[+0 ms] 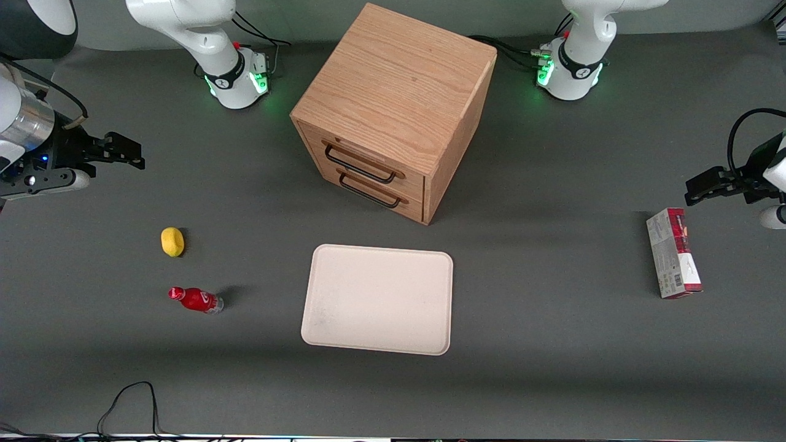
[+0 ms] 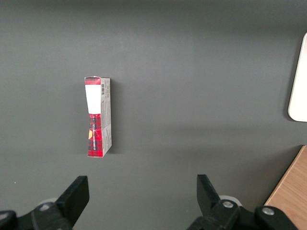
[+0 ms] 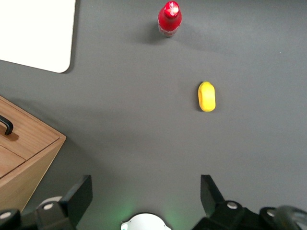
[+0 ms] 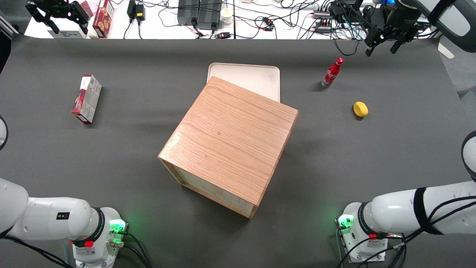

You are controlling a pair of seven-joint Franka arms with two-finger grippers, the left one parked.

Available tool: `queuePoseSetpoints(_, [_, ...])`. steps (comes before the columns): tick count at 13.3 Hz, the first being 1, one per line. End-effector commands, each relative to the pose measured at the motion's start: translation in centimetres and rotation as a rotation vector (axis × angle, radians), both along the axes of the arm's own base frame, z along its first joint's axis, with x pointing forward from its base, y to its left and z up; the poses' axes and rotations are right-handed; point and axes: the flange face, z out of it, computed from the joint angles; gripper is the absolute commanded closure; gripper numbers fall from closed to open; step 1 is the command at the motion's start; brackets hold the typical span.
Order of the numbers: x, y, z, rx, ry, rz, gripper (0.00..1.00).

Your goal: Place coke bottle on tray

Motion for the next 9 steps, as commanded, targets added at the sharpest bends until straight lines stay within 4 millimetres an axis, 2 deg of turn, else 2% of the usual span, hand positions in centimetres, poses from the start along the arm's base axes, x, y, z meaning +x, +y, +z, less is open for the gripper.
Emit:
queuePoseSetpoints(1, [0.01,-0.25,0.95,0.017,0.007,-0.003,0.01])
queuePoseSetpoints(9, [0.15,-0.11,1.62,0.015,0.005,0.010,0.00])
